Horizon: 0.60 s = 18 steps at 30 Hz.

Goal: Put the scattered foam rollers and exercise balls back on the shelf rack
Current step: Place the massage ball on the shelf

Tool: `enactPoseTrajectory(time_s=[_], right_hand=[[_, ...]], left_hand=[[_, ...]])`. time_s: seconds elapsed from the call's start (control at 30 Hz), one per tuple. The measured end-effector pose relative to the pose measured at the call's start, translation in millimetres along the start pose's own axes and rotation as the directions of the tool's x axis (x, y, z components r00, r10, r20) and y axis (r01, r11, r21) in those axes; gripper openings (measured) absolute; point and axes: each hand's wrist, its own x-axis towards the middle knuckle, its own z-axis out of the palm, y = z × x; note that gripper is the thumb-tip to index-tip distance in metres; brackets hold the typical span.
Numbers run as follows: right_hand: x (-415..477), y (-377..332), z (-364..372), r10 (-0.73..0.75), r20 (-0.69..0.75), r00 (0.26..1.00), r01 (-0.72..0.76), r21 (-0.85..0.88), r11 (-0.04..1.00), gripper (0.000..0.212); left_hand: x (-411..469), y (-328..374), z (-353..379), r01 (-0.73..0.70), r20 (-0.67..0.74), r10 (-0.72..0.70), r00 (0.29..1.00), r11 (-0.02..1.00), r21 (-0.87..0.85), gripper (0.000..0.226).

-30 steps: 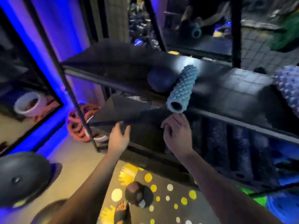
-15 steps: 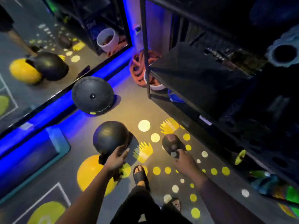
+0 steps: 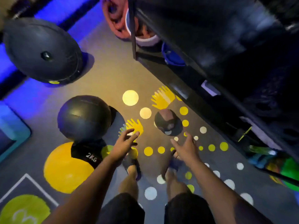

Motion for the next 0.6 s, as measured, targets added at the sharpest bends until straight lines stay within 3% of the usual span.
enactPoseTrajectory(time_s=[0.13,0.2,0.33,0.4,0.43,0.6], right_hand=[[111,34,74,0.15,0.082,0.985,-0.163,0.192,0.968,0.06],[178,54,108,0.185,0.02,0.983,-0.185,0.211,0.96,0.057],[304,77,146,0.164,-0.04,0.986,-0.143,0.317,0.938,0.063],[357,90,155,0.161,-0.024,0.987,-0.138,0.404,0.904,0.087],[380,96,160,0.181,0.013,0.983,-0.168,0.442,0.881,0.095],[429,105,171,0.144,0.339,0.93,-0.324,0.568,0.757,0.087]], left_hand=[[127,-45,49,0.17,0.053,-0.163,0.985,0.968,-0.187,0.043],[188,-69,71,0.224,0.063,-0.215,0.975,0.935,-0.274,0.041],[309,-111,121,0.283,0.062,-0.279,0.958,0.896,-0.343,0.069],[363,-122,148,0.304,0.083,-0.292,0.953,0.903,-0.304,0.078],[384,-125,161,0.295,0.097,-0.279,0.956,0.913,-0.284,0.08],[438,-118,197,0.26,0.072,-0.252,0.965,0.884,-0.388,0.08]])
